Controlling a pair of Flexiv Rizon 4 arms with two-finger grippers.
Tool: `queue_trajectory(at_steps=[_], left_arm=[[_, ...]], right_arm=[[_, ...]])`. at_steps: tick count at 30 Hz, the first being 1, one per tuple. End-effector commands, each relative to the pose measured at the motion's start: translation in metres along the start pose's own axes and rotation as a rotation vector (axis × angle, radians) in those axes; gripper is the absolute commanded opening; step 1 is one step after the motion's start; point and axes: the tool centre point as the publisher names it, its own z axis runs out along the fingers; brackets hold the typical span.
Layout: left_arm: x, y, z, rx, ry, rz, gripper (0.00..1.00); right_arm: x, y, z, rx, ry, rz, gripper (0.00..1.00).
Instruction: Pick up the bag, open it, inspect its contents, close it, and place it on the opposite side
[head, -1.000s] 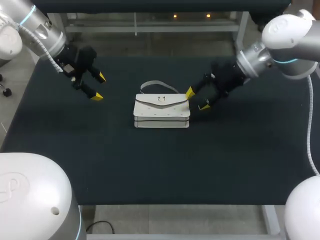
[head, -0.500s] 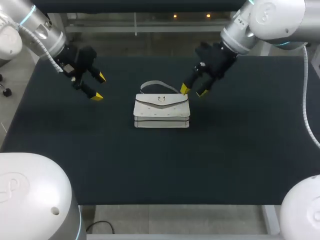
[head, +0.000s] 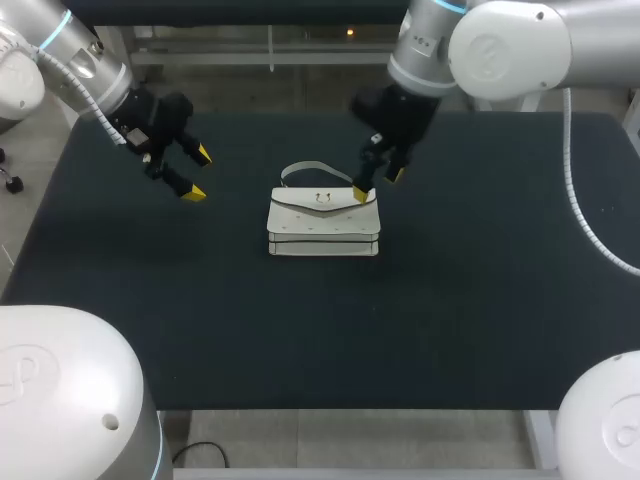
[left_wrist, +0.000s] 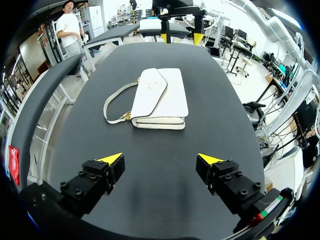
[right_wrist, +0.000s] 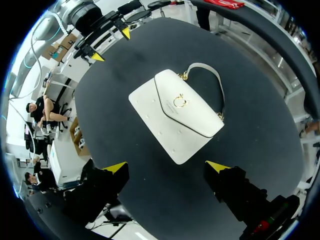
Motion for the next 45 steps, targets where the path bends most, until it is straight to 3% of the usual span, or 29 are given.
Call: queue_trajectory(at_steps=[1,3,9,20,24,35,37,40,45], left_arm=[[-0.001,-0.008,0.005,0.015,-0.016,0.054,1.0],[-0.001,-0.012,0.004,0.056,-0.03,0.095,1.0],[0.003,-0.016,-0.003,0.151,-0.068,0.211,1.0],[0.006,-0.041,0.002,0.163,-0.126,0.404,1.0],[0.005,-0.05,0.006,0.164,-0.103,0.449,1.0],[0.005,-0.05,0.006,0.164,-0.103,0.449,1.0],[0.003,-0.055,0.018,0.15,-0.116,0.485,1.0],[0.003,-0.055,0.029,0.141,-0.111,0.525,1.0],[-0.001,-0.054,0.029,0.165,-0.134,0.554,1.0]], right_arm=[[0.004,0.006,0.001,0.0,-0.04,-0.052,1.0],[0.005,0.007,0.003,-0.016,-0.132,-0.059,1.0],[0.009,0.001,0.016,-0.079,-0.218,-0.22,1.0],[0.024,-0.007,0.035,-0.153,-0.441,-0.401,1.0],[0.027,-0.009,0.041,-0.163,-0.465,-0.442,1.0],[0.027,-0.009,0.041,-0.163,-0.465,-0.442,1.0],[0.027,-0.009,0.041,-0.163,-0.465,-0.442,1.0],[0.025,-0.007,0.053,-0.148,-0.538,-0.471,1.0],[0.012,-0.011,0.068,-0.172,-0.554,-0.522,1.0]])
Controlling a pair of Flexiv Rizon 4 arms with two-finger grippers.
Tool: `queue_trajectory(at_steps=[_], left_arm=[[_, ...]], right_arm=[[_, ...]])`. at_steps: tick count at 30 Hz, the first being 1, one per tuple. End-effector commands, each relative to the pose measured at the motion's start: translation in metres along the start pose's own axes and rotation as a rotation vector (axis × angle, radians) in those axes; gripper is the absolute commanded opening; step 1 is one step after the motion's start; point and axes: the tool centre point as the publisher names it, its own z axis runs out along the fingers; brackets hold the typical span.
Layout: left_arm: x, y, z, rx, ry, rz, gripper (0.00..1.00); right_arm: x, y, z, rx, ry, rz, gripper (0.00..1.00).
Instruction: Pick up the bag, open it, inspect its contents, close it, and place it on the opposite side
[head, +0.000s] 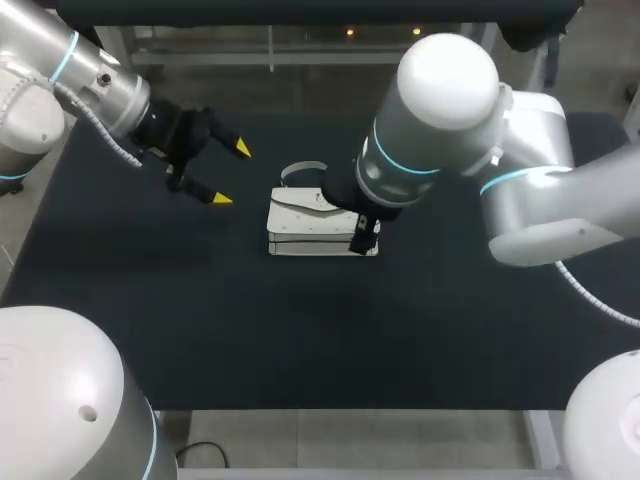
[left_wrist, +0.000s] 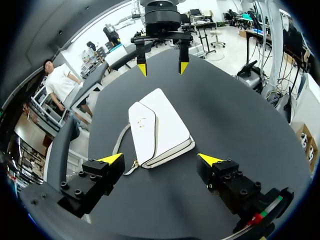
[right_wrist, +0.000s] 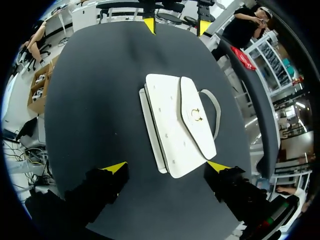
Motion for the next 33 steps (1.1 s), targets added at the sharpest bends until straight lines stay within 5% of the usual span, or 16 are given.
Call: queue_trajectory(at_steps=[1,19,20,25,33], left_arm=[[-0.002,0.006,0.003,0.025,-0.027,0.009,1.0],[-0.011,-0.008,0.018,0.087,-0.007,0.097,1.0],[-0.011,-0.009,0.019,0.089,-0.006,0.098,1.0],[-0.012,-0.012,0.022,0.091,0.009,0.11,1.0],[-0.015,-0.011,0.028,0.085,0.029,0.108,1.0]], right_arm=[[0.004,-0.006,0.023,-0.033,-0.068,-0.028,1.0],[0.01,0.002,0.05,-0.002,-0.195,-0.161,0.99],[0.009,0.001,0.051,-0.004,-0.197,-0.165,0.97],[0.005,-0.002,0.055,-0.008,-0.208,-0.182,0.49],[-0.005,-0.01,0.06,0.002,-0.212,-0.183,0.46]])
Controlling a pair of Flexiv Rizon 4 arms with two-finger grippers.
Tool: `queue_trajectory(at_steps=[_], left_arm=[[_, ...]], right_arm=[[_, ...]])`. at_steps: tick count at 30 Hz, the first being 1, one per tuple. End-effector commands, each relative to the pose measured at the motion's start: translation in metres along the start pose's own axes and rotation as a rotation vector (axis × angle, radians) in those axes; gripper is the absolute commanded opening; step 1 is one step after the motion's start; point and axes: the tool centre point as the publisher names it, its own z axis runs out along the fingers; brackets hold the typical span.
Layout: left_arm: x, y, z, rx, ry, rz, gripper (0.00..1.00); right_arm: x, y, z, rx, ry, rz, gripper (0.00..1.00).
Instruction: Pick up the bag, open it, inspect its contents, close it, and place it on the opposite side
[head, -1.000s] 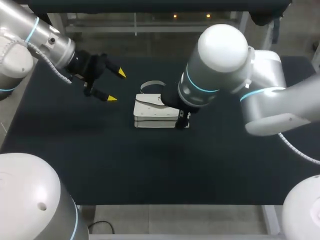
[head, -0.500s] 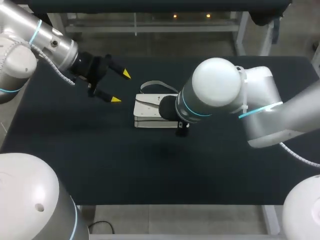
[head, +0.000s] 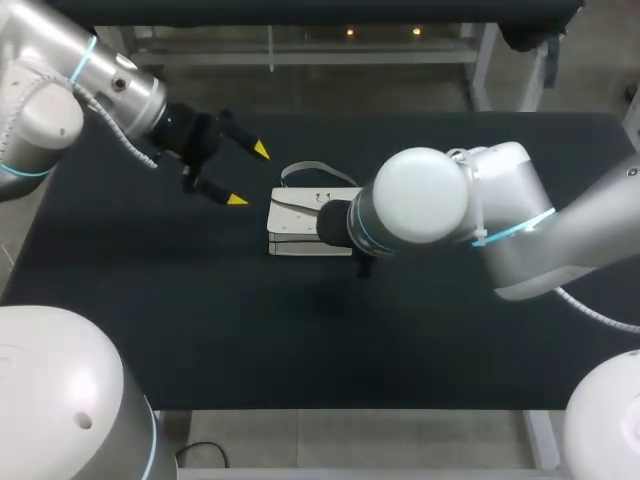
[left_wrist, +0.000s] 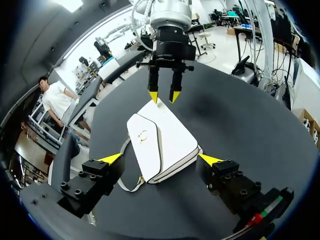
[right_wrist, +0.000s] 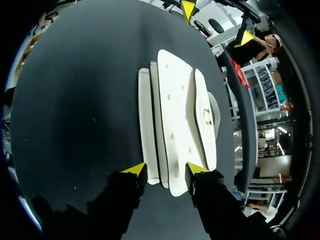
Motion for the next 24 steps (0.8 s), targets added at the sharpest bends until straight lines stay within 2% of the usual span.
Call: queue_trajectory(at_steps=[1,7,14,24], left_arm=[[-0.005,0.003,0.003,0.005,0.01,0.001,1.0],[-0.007,0.003,0.006,0.009,0.017,0.002,1.0],[-0.008,0.006,0.011,0.014,0.032,-0.008,1.0],[-0.01,0.007,0.013,0.016,0.042,-0.007,1.0]], right_arm=[[-0.001,-0.004,0.006,-0.003,-0.004,-0.001,0.46],[-0.005,-0.005,0.011,-0.008,-0.001,-0.006,0.44],[-0.007,0.0,0.018,-0.018,0.006,-0.015,0.36],[-0.01,0.001,0.019,-0.014,0.009,-0.017,0.17]])
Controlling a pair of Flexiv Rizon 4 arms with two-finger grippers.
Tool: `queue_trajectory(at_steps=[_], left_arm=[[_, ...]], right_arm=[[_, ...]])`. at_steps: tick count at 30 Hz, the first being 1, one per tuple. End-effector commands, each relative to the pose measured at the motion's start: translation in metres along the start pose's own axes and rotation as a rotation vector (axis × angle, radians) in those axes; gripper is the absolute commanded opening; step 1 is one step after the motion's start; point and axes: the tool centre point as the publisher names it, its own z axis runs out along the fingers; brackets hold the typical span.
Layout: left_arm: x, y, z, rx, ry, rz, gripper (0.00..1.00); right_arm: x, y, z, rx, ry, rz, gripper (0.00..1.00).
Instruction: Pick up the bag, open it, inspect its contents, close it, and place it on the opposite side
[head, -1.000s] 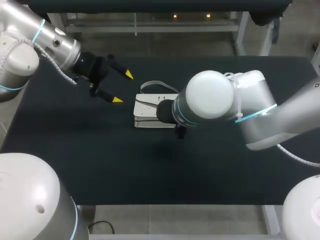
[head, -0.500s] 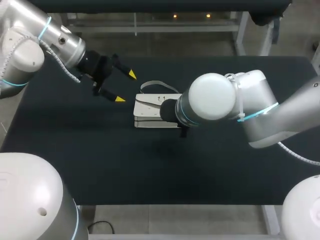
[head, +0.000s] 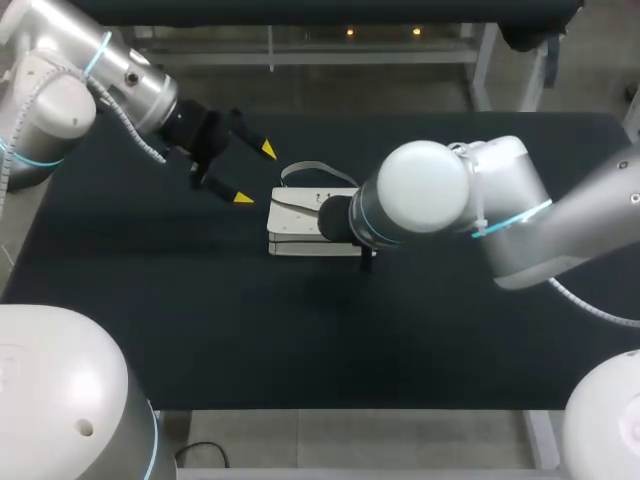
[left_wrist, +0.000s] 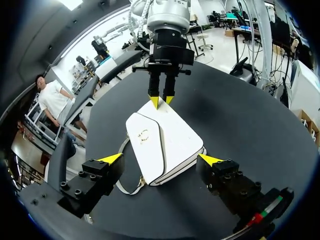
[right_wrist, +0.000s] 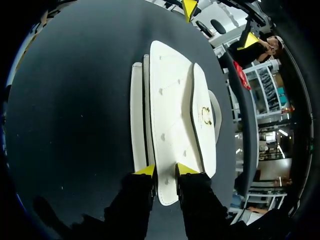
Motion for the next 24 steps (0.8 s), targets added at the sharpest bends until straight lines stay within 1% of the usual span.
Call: queue_trajectory(at_steps=[1,2,5,9,15,19,20,22,24], left_arm=[[-0.002,0.003,0.001,0.007,0.003,-0.001,1.0],[-0.002,0.003,0.001,0.007,0.003,-0.001,1.0],[-0.001,0.004,0.003,0.01,0.003,0.001,1.0],[-0.001,0.003,0.005,0.009,0.0,0.013,1.0],[0.0,-0.003,0.011,-0.004,-0.016,0.052,1.0],[-0.006,-0.009,0.014,-0.002,-0.053,0.074,1.0],[-0.008,-0.011,0.015,-0.011,-0.069,0.088,1.0],[-0.01,-0.016,0.017,-0.001,-0.078,0.111,1.0],[-0.012,-0.018,0.021,-0.007,-0.081,0.13,1.0]], right_arm=[[0.0,0.002,0.001,-0.001,-0.002,0.002,0.16],[0.0,0.002,0.0,0.0,-0.002,0.002,0.16],[-0.001,0.003,0.0,0.0,-0.005,0.002,0.1],[-0.001,0.004,-0.001,-0.002,-0.008,0.003,0.0],[-0.002,0.005,0.0,-0.002,-0.01,0.008,0.0],[-0.002,0.005,0.001,0.002,-0.002,0.011,0.0],[-0.002,0.005,0.001,0.002,-0.002,0.011,0.0],[-0.002,0.005,0.001,0.002,-0.002,0.011,0.0],[-0.002,0.005,0.001,0.002,-0.002,0.011,0.0]])
